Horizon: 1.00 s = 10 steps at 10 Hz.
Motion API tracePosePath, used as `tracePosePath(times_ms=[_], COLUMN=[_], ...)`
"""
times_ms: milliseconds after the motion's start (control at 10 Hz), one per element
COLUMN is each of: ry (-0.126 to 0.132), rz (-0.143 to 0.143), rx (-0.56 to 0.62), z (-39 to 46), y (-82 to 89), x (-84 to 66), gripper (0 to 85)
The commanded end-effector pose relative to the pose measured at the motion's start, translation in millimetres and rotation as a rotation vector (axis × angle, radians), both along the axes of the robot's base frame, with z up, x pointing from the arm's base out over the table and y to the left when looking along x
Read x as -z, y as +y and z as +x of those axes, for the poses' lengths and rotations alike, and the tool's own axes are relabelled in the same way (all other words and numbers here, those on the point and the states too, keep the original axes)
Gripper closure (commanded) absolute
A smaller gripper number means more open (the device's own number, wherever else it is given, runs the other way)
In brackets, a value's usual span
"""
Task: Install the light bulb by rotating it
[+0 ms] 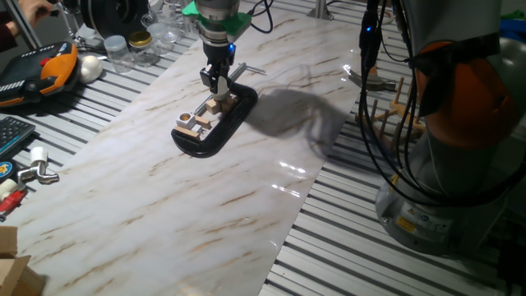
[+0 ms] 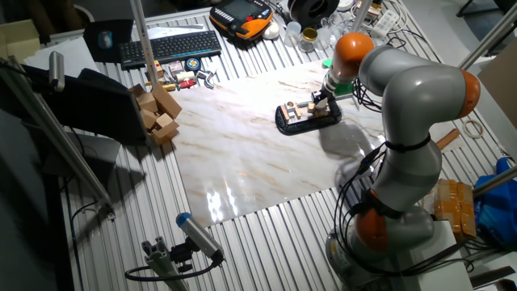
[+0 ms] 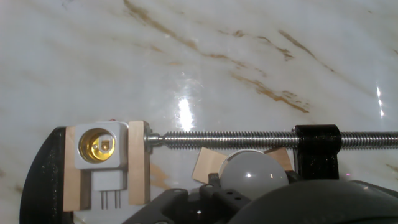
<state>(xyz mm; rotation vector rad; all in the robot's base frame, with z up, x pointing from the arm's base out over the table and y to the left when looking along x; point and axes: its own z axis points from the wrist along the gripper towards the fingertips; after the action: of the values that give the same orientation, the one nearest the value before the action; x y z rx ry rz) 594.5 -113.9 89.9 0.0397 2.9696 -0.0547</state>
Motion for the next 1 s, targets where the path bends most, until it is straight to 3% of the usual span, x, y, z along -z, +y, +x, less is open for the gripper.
tracePosePath(times_ms=[0, 500, 900], ry=[0.0, 0.0, 0.003], rz=[0.0, -0.01, -0.001], rx=[0.0, -0.006, -0.003], z=[-0.1, -0.4, -0.5], y=[-0.1, 0.1, 0.4], x=[-0.2, -3.6, -7.7], gripper=[34.0, 34.0, 34.0])
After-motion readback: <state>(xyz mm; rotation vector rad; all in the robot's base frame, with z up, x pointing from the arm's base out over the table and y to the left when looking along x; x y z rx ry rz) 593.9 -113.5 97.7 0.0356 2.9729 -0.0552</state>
